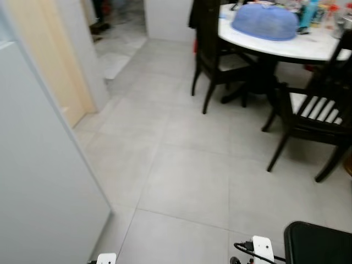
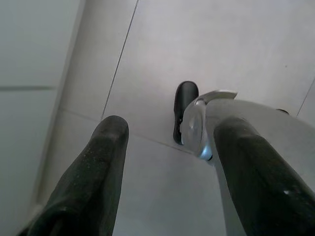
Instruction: Restocking fridge
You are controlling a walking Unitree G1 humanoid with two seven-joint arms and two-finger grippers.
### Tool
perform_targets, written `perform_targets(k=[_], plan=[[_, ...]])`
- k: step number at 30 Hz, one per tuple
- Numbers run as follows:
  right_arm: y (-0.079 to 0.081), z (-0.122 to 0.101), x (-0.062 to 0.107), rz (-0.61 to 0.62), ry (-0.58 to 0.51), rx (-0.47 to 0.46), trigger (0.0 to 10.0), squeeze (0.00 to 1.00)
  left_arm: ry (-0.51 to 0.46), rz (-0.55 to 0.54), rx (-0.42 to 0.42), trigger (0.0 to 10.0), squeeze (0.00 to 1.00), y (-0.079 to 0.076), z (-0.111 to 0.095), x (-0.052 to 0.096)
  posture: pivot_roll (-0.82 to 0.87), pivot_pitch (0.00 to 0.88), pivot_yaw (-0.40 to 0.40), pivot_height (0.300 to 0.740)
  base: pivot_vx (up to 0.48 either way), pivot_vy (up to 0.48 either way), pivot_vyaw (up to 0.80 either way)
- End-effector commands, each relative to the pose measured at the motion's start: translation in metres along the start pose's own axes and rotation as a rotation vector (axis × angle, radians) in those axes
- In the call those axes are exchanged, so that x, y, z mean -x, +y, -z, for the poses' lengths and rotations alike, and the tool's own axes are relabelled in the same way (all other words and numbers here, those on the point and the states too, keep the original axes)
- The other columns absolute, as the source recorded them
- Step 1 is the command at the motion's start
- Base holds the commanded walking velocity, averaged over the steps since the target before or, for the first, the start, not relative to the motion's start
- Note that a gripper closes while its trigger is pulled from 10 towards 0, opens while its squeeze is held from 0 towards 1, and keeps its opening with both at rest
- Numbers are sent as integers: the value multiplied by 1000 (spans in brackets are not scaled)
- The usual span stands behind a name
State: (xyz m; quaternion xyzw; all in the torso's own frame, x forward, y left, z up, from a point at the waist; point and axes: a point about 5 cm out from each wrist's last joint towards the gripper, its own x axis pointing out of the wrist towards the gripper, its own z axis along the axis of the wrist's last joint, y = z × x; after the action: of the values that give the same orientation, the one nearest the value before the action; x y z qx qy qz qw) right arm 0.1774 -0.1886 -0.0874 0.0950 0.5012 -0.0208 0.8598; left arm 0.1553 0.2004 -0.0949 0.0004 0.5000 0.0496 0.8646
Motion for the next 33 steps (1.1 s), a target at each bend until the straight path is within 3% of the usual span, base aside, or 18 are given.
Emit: perform_targets(k=[1, 33], plan=[[-1, 1, 0, 2, 15, 15, 10000, 0, 21, -6, 18, 10000, 0, 1, 5, 1, 33, 0, -33, 740, 0, 0, 800], [-3, 1, 1, -4, 26, 76, 10000, 0, 24, -15, 42, 10000, 0, 1, 8, 1, 21, 0, -35, 740, 0, 0, 800]])
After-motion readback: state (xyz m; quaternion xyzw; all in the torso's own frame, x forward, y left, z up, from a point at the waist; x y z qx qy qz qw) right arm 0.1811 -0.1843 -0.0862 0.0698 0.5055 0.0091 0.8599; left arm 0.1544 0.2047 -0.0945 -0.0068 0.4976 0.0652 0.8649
